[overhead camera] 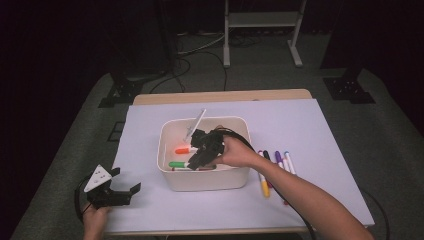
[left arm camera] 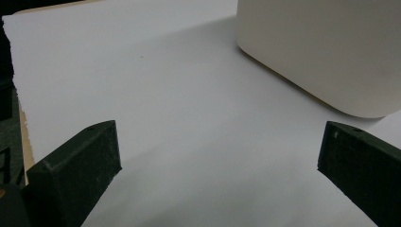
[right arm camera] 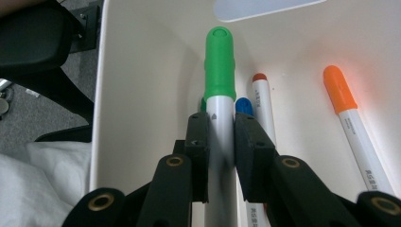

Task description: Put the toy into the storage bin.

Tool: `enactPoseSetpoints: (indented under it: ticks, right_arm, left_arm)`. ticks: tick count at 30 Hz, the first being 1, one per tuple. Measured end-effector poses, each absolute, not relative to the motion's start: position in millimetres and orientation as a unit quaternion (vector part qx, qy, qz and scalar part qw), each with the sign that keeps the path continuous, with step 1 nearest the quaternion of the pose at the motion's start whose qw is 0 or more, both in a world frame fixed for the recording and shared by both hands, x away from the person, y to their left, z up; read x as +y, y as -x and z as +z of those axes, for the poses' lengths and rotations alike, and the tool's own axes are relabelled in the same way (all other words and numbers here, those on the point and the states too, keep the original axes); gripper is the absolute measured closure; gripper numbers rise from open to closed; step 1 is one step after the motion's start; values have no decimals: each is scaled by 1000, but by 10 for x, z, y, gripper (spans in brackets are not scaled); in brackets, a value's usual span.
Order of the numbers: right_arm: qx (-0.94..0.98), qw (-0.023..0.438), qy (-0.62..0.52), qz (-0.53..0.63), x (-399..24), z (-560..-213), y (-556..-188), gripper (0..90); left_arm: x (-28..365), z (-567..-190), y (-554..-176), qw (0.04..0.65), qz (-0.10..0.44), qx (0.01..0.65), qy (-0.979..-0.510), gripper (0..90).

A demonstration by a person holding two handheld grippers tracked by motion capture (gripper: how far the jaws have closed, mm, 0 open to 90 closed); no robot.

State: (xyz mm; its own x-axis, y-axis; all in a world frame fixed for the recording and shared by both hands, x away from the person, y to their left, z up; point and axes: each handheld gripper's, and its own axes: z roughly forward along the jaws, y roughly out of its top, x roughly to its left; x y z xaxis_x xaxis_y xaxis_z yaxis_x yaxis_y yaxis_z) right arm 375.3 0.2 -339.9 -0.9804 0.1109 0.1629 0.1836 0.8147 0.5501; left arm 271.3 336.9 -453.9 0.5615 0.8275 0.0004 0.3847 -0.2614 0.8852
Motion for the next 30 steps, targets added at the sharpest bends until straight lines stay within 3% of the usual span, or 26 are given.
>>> enactPoseSetpoints:
  ticks: [14, 30]
  right_arm:
    - [-946, 44, 85, -309, -106, -3323, -3748, 649]
    - [-917, 11, 150, -370, -1021, -2851, -3683, 529]
  left_arm:
    - [3369, -4538, -2713, 457, 242, 401, -756, 0]
    - [3360, -4538, -2718, 449, 243, 398, -762, 0]
